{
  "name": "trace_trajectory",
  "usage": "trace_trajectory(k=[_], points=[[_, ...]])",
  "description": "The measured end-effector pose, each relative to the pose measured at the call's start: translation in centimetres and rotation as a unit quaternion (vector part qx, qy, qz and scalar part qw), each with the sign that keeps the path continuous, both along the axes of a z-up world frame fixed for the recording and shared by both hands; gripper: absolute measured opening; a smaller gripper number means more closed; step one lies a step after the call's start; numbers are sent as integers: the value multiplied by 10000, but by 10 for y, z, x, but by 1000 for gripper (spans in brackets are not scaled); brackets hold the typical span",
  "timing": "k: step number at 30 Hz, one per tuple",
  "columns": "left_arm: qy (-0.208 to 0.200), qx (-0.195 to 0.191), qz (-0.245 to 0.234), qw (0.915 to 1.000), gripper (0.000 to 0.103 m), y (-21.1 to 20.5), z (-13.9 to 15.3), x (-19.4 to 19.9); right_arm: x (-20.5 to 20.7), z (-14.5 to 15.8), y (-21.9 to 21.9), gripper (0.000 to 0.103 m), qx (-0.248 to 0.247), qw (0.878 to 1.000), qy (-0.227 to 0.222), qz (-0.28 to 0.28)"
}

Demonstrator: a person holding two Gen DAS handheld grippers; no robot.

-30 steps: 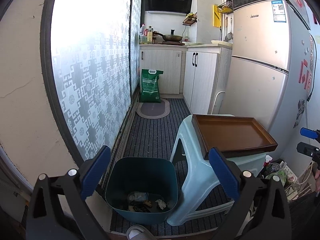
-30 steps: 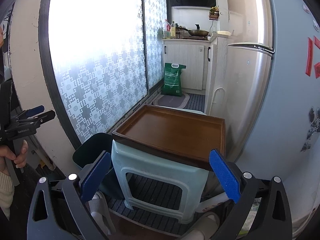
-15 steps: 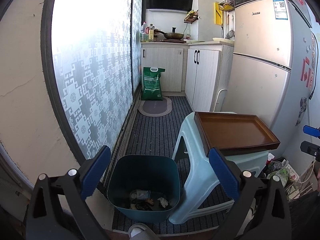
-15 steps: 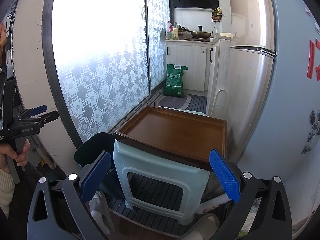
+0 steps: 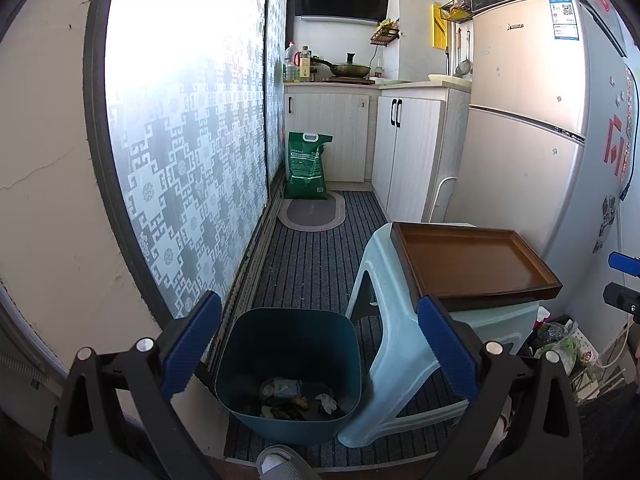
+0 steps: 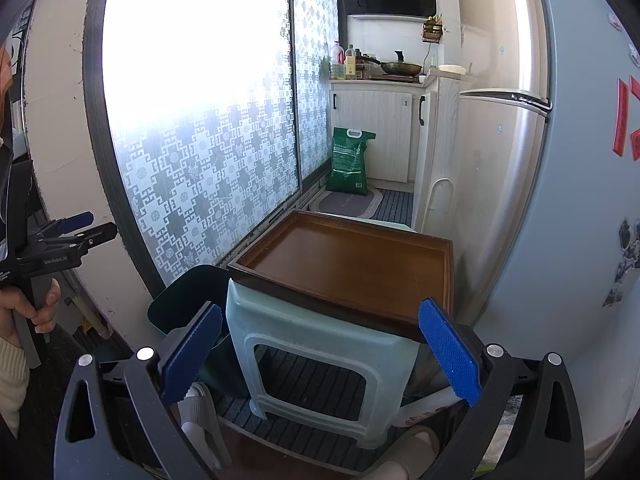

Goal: Collect trash

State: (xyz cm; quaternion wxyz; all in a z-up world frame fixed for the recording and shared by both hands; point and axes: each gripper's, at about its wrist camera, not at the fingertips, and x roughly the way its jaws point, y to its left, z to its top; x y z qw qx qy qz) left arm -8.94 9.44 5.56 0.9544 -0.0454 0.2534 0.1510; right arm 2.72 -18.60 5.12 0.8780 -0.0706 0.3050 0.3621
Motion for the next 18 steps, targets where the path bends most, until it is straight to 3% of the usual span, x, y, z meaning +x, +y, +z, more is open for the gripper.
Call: trace_trajectory(k=[18], points=[[31,-1,42,10000,100,-1,-2,1,0,0,0,100,11,10000,2,-9]])
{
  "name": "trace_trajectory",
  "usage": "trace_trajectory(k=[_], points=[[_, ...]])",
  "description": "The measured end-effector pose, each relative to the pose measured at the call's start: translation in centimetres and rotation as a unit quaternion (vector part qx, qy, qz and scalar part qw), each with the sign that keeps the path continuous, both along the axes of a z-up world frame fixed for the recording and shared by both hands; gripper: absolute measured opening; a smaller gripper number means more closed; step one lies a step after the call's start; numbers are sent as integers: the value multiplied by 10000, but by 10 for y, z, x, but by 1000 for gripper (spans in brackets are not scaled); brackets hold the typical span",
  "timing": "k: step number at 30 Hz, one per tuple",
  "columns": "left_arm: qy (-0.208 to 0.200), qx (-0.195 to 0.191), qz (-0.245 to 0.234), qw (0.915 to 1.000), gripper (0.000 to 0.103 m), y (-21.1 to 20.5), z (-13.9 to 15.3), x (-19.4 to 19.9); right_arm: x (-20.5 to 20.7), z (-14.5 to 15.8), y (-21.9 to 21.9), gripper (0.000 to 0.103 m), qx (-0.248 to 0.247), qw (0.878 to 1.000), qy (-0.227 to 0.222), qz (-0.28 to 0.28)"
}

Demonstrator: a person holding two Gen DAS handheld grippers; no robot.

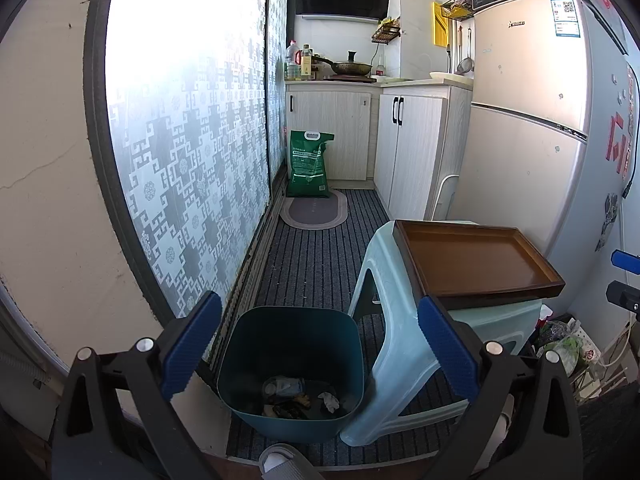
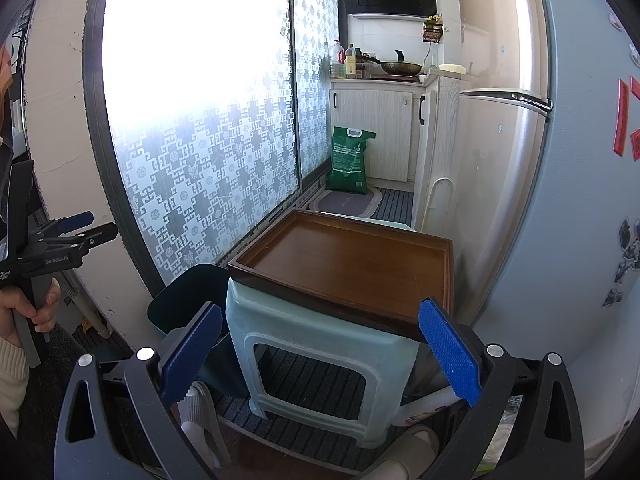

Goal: Collect trash

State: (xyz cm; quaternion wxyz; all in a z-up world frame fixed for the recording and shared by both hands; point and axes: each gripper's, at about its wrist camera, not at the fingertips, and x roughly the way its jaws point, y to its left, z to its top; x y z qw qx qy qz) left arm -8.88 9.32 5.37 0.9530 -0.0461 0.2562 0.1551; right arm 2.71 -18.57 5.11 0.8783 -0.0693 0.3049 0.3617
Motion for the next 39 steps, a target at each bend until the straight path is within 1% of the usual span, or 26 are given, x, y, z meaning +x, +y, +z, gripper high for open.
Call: trace_trajectory(k=[39], points=[[26,-5,1,10000,100,4,-1,0,-1,-1,2,100,0,10000,2,-7]])
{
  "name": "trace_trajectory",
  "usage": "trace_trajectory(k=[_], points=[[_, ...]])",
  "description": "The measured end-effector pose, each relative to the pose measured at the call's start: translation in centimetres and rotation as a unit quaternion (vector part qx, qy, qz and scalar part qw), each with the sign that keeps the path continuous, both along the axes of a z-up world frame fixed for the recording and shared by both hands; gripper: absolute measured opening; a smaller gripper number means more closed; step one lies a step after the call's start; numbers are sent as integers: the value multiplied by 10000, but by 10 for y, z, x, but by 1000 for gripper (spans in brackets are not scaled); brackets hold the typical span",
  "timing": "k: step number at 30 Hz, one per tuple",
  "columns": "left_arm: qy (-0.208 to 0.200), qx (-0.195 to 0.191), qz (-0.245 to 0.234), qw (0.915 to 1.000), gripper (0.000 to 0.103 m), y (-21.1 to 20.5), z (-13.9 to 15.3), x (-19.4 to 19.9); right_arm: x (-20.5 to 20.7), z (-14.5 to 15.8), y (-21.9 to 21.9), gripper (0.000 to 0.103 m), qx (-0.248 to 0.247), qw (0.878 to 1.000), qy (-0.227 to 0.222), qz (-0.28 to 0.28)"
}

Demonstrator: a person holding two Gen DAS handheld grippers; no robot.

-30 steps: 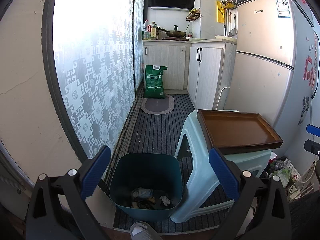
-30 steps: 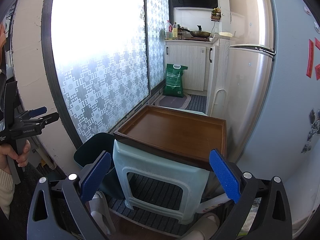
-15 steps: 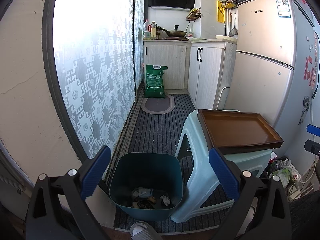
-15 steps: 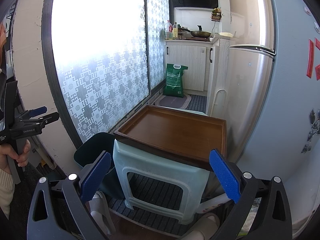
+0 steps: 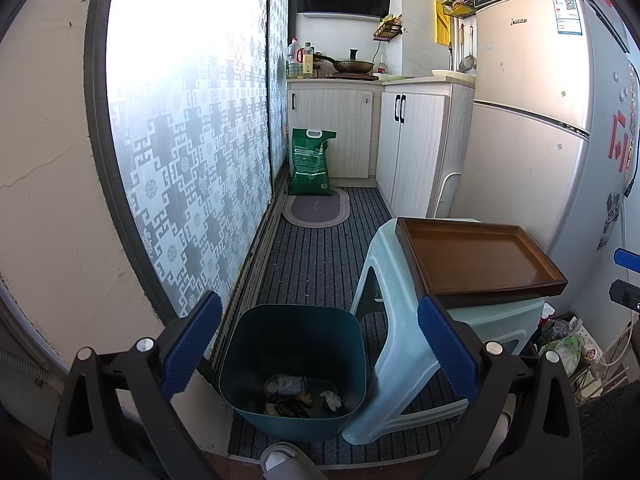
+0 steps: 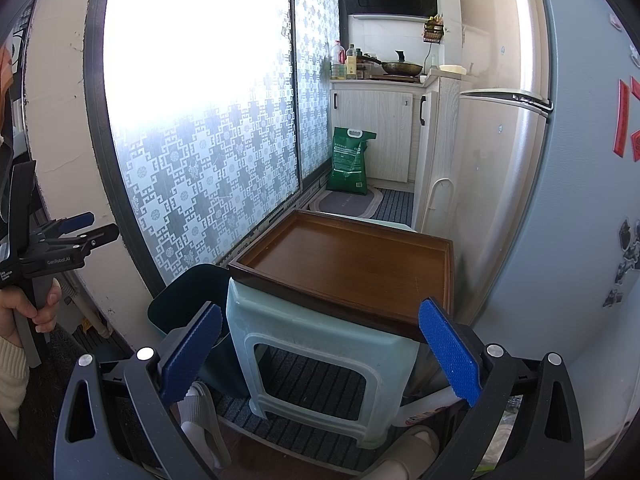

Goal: Collect trash

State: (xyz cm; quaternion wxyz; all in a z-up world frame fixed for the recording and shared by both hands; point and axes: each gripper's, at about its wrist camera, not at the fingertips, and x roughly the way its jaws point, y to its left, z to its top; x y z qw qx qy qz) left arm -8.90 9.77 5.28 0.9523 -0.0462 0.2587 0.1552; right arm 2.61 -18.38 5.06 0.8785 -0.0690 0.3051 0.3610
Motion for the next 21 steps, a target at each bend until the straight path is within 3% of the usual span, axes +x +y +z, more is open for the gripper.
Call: trace_trajectory(k=[21], points=[[46,71,-25,10000,100,3,-3,-2,-1,0,1,100,-5,10000,0,-6]])
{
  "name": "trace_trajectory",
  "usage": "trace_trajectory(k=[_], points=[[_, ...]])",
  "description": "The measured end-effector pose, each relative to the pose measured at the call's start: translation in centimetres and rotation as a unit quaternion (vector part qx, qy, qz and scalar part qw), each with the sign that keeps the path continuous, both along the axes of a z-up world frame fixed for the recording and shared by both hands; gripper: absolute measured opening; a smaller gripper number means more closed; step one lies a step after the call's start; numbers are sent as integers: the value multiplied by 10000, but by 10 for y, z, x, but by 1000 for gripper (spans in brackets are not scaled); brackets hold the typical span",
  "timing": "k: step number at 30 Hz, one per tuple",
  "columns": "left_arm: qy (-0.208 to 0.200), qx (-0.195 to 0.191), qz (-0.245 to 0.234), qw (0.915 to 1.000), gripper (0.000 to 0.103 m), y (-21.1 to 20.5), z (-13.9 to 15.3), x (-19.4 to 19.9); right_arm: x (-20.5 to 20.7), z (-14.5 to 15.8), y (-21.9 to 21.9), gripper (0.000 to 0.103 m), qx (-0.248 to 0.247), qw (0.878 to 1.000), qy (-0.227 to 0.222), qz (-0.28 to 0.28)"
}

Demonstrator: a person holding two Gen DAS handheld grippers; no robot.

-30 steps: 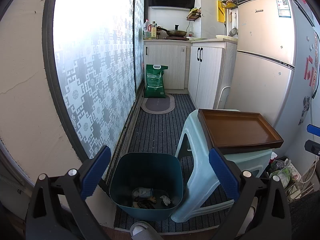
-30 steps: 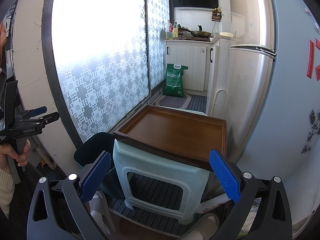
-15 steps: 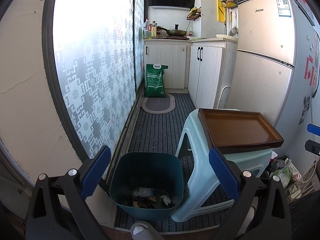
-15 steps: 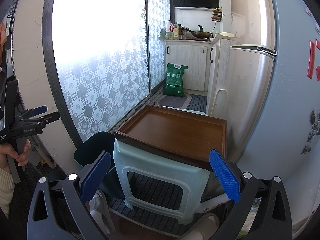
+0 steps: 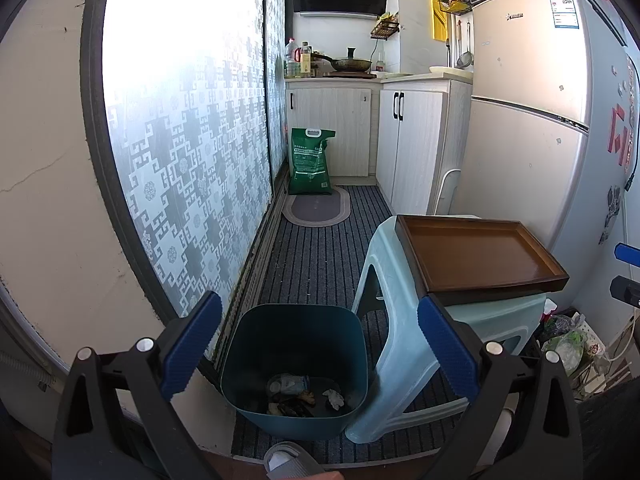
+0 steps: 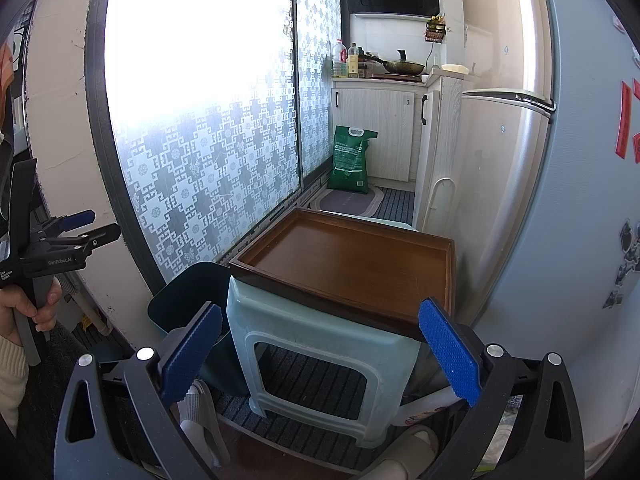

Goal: Collect trash

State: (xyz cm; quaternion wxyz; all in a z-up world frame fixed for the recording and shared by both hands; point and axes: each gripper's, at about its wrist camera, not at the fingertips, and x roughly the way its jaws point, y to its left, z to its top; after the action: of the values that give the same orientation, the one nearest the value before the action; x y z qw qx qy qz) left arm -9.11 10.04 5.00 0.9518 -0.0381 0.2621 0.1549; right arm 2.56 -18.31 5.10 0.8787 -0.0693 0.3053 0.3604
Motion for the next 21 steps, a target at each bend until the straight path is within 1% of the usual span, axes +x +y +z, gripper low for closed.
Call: trace_trajectory(k=[21], points=[[19,-17,5,10000,100,0,0,1,0,0,1,100,-1,10000,2,0]])
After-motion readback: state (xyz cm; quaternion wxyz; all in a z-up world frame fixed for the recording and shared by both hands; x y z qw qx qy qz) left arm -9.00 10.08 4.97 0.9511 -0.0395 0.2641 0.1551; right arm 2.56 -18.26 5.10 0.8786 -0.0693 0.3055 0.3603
